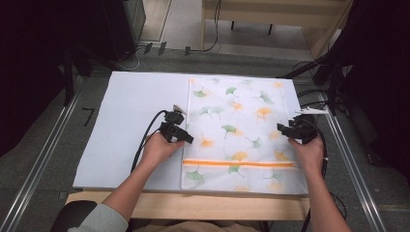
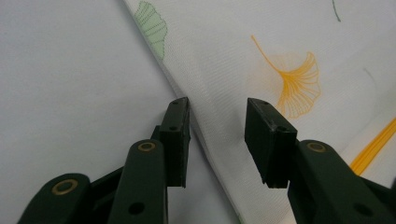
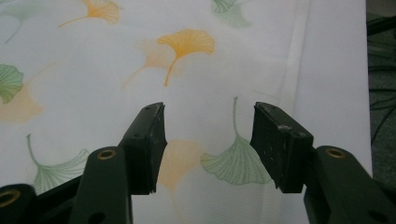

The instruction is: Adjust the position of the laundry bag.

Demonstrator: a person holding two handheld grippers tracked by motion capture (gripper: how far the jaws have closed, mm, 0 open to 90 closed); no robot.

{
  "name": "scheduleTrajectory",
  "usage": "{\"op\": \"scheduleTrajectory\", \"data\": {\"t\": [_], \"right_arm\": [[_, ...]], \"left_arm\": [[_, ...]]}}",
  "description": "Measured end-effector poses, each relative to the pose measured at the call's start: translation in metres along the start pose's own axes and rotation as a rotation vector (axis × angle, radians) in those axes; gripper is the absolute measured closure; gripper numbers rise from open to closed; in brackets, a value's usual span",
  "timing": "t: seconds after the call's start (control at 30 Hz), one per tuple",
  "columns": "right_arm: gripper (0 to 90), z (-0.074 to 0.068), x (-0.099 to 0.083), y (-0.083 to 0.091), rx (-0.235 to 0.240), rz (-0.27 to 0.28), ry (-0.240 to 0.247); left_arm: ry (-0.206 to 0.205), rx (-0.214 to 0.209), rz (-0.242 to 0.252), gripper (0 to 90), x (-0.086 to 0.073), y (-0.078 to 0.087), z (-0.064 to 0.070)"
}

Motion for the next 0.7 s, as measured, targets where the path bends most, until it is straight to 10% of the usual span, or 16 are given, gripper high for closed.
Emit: {"op": "scheduleTrajectory", "data": {"t": [0.37,0.7], "right_arm": [[35.4,0.027,-0.009,-0.013,-0.025,-0.077,-0.168],[44.7,0.02,-0.011,-0.021,-0.004,-0.119,-0.153]], "left_arm": [[-0.029,0.008,0.009,72.3,-0.002,-0.001,0.0],[-0.033,-0.005,0.013,80.1,-0.002,-0.003,0.001]]}}
Point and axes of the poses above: each handheld gripper's, and its own axes: y roughly backward along the jaws, x roughly out of its top, z roughly to its right, the point moved 6 cm from there along -y, roughly forward along the jaws, and after that the axes turned 12 degrees about x, right-handed, at the moved point
